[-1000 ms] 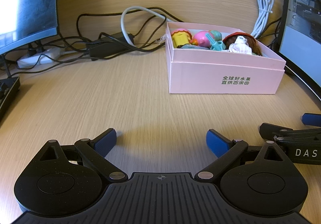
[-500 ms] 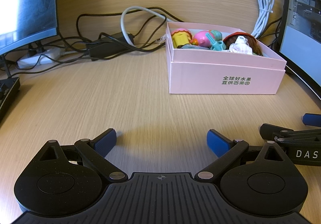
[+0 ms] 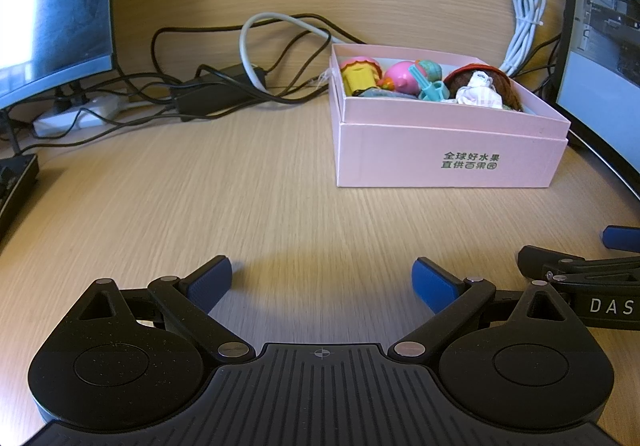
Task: Organize objects
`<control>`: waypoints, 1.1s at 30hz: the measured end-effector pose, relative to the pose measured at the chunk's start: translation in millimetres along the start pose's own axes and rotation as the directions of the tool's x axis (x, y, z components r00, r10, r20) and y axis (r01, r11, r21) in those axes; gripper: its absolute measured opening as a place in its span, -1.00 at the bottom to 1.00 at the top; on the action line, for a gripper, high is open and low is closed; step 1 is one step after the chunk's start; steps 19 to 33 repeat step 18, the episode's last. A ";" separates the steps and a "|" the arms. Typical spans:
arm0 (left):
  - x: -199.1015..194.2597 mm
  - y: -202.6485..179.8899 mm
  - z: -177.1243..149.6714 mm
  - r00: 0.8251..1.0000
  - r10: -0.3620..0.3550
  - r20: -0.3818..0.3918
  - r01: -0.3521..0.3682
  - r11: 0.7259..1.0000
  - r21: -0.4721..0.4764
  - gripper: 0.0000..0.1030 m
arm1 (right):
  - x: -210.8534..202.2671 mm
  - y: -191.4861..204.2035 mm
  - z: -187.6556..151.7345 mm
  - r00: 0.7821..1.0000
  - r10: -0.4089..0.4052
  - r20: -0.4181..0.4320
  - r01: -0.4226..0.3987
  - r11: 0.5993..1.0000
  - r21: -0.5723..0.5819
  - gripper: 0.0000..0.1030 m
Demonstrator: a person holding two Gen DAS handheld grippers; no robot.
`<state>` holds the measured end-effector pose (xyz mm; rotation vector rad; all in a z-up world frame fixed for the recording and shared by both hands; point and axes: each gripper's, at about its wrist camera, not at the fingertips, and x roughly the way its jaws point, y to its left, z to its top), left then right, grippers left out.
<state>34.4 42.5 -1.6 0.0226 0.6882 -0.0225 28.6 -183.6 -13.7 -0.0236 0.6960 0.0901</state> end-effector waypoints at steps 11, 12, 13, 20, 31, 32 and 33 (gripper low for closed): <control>0.0 1.2 -0.1 1.000 0.001 0.000 -0.001 1.000 0.004 0.94 | -0.1 -0.2 -0.2 1.000 0.000 0.000 0.000 1.000 0.000 1.00; -0.1 1.0 -0.1 1.000 0.000 0.000 0.000 1.000 0.003 0.94 | 0.2 -0.2 0.0 1.000 0.000 0.000 0.000 1.000 0.000 1.00; 0.1 0.4 0.0 1.000 0.003 -0.001 -0.003 1.000 0.003 0.94 | 0.1 -0.2 0.0 1.000 0.000 0.000 0.000 1.000 0.000 1.00; 0.0 0.2 0.0 1.000 0.003 -0.001 -0.003 1.000 0.003 0.94 | -0.1 -0.2 -0.2 1.000 0.000 0.000 0.000 1.000 0.000 1.00; 0.0 0.2 0.0 1.000 0.003 -0.001 -0.003 1.000 0.003 0.94 | -0.1 -0.2 -0.2 1.000 0.000 0.000 0.000 1.000 0.000 1.00; 0.0 0.2 0.0 1.000 0.003 -0.001 -0.003 1.000 0.003 0.94 | -0.1 -0.2 -0.2 1.000 0.000 0.000 0.000 1.000 0.000 1.00; 0.0 0.2 0.0 1.000 0.003 -0.001 -0.003 1.000 0.003 0.94 | -0.1 -0.2 -0.2 1.000 0.000 0.000 0.000 1.000 0.000 1.00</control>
